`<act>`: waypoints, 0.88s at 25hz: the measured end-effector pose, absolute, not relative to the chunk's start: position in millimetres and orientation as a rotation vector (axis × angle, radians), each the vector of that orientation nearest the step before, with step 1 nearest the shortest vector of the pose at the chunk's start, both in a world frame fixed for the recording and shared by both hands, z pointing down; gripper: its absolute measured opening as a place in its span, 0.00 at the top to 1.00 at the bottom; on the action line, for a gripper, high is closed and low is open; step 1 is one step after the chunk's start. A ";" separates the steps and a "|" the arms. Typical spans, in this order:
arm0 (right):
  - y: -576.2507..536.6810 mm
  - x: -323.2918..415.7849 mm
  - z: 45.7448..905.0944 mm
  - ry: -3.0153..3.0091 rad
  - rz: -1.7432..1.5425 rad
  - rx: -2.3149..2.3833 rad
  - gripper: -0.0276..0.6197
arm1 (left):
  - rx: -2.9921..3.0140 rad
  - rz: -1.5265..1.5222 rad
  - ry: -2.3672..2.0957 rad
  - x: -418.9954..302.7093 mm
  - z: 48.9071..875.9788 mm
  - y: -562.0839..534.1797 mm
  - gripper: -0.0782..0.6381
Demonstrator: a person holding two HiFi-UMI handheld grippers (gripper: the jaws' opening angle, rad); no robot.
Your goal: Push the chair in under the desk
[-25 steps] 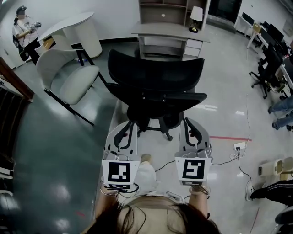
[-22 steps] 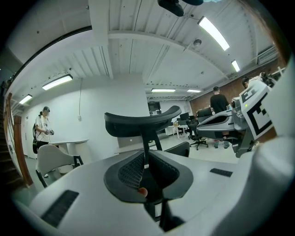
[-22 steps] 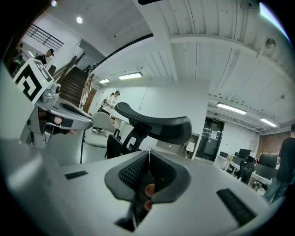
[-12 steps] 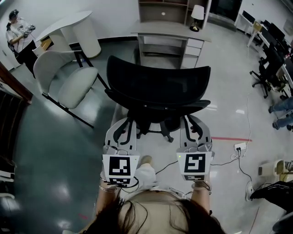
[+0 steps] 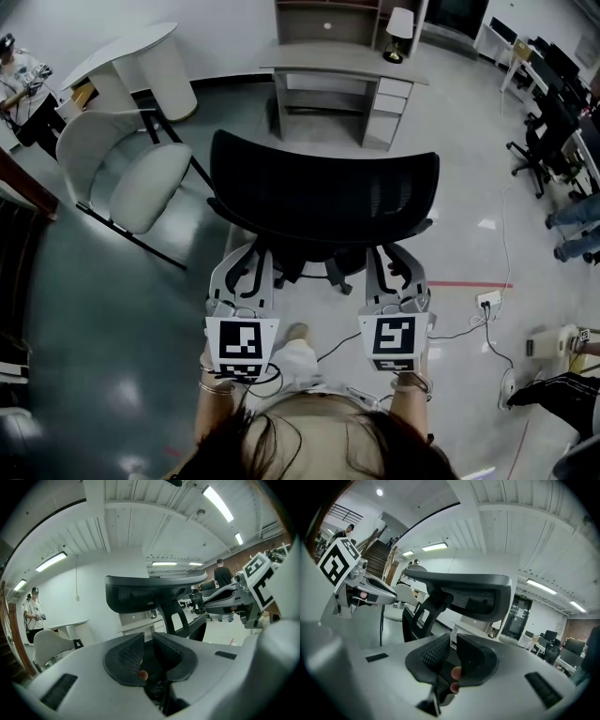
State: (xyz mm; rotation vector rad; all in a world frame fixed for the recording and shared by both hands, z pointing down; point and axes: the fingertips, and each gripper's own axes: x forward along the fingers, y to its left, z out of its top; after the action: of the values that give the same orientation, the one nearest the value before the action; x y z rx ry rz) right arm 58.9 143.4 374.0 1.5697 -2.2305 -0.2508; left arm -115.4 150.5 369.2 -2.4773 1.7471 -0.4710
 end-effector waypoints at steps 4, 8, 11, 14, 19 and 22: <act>129.8 60.1 383.7 -2.183 -0.237 1.559 0.90 | -2.487 -0.511 1.716 -117.5 376.6 136.5 0.80; 120.1 59.9 395.1 -2.146 -0.211 1.546 0.85 | -2.487 -0.568 1.682 -119.6 384.8 123.6 0.78; 115.6 62.5 404.7 -2.106 -0.212 1.539 0.83 | -2.495 -0.602 1.662 -120.1 391.3 116.6 0.77; 111.2 65.5 413.2 -2.063 -0.225 1.530 0.79 | -2.492 -0.645 1.637 -120.8 398.9 110.4 0.76; 103.7 72.0 420.3 -2.022 -0.217 1.514 0.72 | -2.492 -0.711 1.614 -118.4 406.8 98.2 0.74; 99.4 73.0 424.2 -2.000 -0.227 1.493 0.70 | -2.472 -0.753 1.601 -119.3 411.8 92.1 0.73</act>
State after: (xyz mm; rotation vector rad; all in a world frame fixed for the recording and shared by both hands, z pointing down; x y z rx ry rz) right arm 73.0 99.4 424.2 1.4930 -1.9995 -0.2274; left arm -119.3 92.1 411.8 -2.4723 1.6008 -0.7533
